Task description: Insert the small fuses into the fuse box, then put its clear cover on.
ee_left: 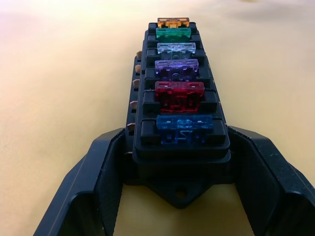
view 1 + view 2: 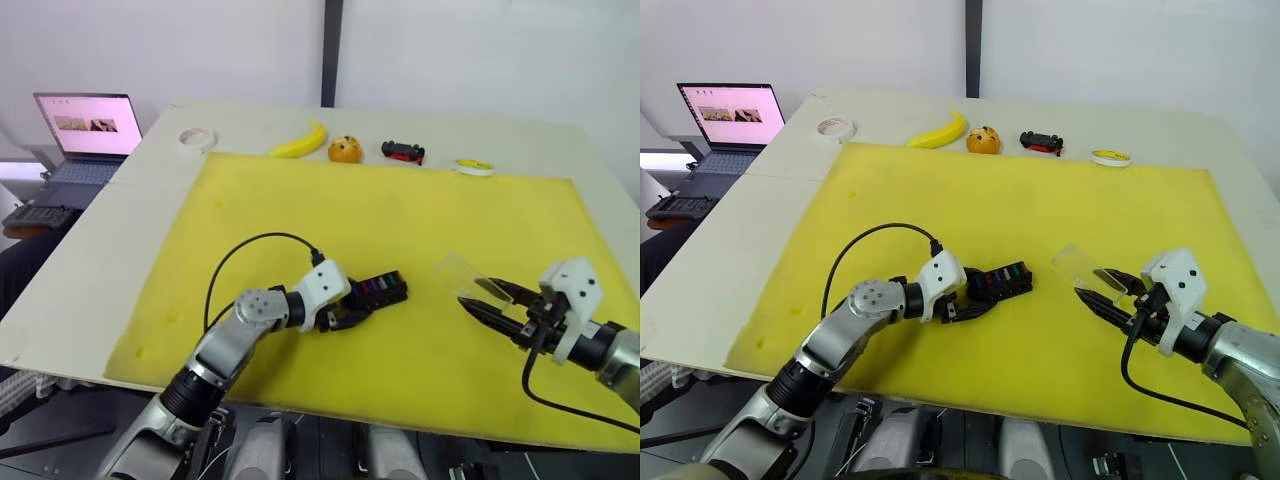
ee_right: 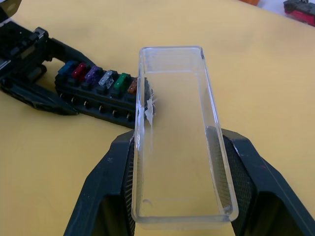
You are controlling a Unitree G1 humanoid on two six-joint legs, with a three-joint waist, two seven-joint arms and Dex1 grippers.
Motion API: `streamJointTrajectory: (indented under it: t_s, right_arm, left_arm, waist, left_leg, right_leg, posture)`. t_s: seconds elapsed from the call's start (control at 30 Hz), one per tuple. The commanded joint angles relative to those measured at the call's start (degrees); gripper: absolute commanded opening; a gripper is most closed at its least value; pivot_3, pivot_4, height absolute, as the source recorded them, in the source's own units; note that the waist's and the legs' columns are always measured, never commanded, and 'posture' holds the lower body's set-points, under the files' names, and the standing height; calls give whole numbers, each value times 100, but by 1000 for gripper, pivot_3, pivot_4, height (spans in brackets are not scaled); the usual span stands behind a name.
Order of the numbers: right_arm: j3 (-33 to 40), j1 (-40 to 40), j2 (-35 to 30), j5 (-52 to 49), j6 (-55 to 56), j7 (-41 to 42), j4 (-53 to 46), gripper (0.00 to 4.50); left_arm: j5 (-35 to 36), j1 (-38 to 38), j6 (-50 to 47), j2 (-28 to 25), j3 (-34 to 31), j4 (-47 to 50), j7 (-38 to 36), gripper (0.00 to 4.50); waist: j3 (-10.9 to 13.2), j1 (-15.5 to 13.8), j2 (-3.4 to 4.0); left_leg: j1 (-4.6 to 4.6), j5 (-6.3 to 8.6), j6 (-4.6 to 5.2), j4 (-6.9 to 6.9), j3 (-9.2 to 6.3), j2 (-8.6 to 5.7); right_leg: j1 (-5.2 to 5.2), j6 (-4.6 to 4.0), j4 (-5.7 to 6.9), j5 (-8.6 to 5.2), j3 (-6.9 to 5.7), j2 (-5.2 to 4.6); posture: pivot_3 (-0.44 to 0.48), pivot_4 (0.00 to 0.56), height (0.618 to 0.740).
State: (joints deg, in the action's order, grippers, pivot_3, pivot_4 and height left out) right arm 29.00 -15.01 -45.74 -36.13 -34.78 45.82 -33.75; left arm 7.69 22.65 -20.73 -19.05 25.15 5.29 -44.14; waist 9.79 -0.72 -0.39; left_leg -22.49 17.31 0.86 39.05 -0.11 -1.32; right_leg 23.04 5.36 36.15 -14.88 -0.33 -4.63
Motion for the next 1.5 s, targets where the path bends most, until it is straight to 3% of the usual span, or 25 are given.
streamJointTrajectory:
  t_s: [0.03,0.23,0.43,0.6,0.8,1.5]
  right_arm:
    - [79,93,-375,-166,109,478,-225,1728]
    - [-837,987,-991,-150,213,1181,-62,1728]
    - [-2286,2245,-879,323,384,1318,169,1728]
    - [-3158,2978,-571,810,711,1529,760,1728]
    - [-3686,3327,-401,1284,864,1586,1083,1728]
    - [-4177,3907,-155,1825,1138,2132,1932,1728]
  left_arm:
    - [168,217,300,-175,-41,-333,-729,2609]
    - [184,749,885,-201,10,-1198,-1611,2609]
    - [215,697,1274,-550,-110,-1278,-2206,2609]
    - [122,642,1304,-560,-119,-1096,-2144,2609]
    - [106,640,1313,-564,-143,-1089,-2169,2609]
    - [39,694,1429,-593,-128,-1128,-2249,2609]
  waist:
    - [0,-4,1]
    - [1,-1,-2]
    - [3,0,-5]
    - [4,-1,-6]
    - [3,-2,-5]
    - [3,5,-3]
  left_leg:
    - [0,0,0,0,0,0]
    - [0,0,0,0,0,-1]
    - [-5,0,0,-3,-2,0]
    - [-8,0,0,-3,-2,0]
    - [-16,0,-1,-4,-4,-1]
    - [-17,0,-2,-4,-4,-1]
  right_leg:
    - [0,-4,0,-2,0,0]
    - [-1,-1,-2,0,-4,0]
    - [6,3,-1,2,-7,0]
    - [9,2,-3,2,-6,-4]
    - [19,4,-1,4,-7,-5]
    - [21,3,-1,5,-7,-7]
  posture:
    - [0,150,740]
    - [0,150,740]
    - [0,150,740]
    - [0,150,740]
    - [0,150,740]
    - [0,150,740]
